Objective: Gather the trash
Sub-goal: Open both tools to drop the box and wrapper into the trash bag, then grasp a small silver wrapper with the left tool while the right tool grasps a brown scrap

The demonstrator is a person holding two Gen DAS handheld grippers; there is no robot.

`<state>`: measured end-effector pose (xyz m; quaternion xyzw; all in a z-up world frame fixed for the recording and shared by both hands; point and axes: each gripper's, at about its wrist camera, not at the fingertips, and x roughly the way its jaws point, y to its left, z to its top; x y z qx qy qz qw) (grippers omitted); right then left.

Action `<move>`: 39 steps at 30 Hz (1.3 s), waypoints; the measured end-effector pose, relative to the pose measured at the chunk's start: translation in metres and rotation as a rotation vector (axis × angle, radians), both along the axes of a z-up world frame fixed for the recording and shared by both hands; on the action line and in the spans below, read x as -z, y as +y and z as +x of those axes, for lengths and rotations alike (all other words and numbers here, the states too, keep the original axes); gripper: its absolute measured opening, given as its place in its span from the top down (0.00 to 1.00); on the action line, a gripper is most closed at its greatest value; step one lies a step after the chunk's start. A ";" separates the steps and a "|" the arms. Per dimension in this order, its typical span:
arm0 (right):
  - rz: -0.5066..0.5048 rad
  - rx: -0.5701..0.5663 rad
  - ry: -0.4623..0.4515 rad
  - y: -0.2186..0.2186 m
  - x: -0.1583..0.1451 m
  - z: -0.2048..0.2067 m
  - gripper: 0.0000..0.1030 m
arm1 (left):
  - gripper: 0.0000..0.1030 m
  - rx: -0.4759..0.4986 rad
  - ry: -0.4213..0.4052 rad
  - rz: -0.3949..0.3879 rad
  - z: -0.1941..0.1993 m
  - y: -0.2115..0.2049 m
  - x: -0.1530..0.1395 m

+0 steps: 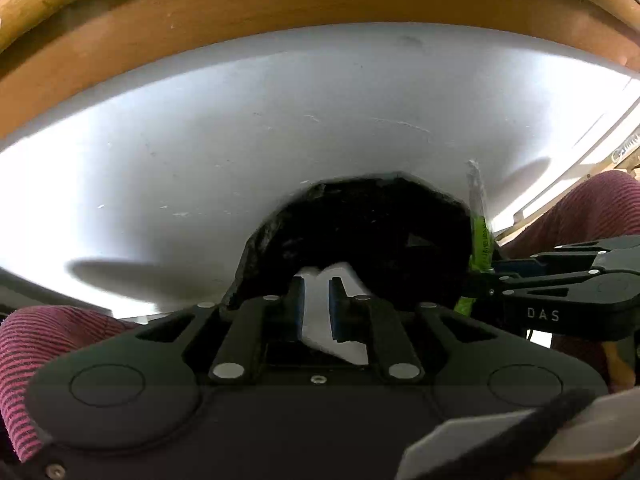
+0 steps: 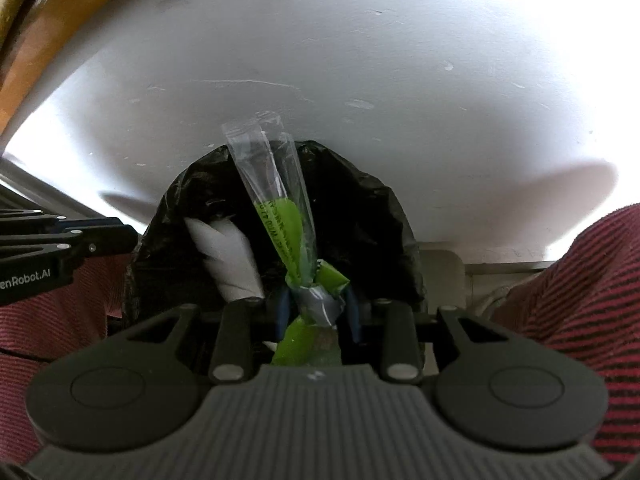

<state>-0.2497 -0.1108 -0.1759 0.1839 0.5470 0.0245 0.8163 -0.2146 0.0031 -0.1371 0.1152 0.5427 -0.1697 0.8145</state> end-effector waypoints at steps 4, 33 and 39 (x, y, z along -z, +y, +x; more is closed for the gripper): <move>0.006 -0.003 -0.005 -0.001 0.002 -0.001 0.44 | 0.73 0.006 -0.020 0.012 -0.002 -0.001 -0.005; -0.052 -0.149 -0.448 -0.011 -0.162 -0.043 0.38 | 0.43 0.164 -0.230 -0.308 -0.042 0.015 -0.172; -0.117 -0.113 -0.596 -0.020 -0.203 -0.032 0.38 | 0.37 0.133 -0.331 -0.349 -0.028 0.018 -0.198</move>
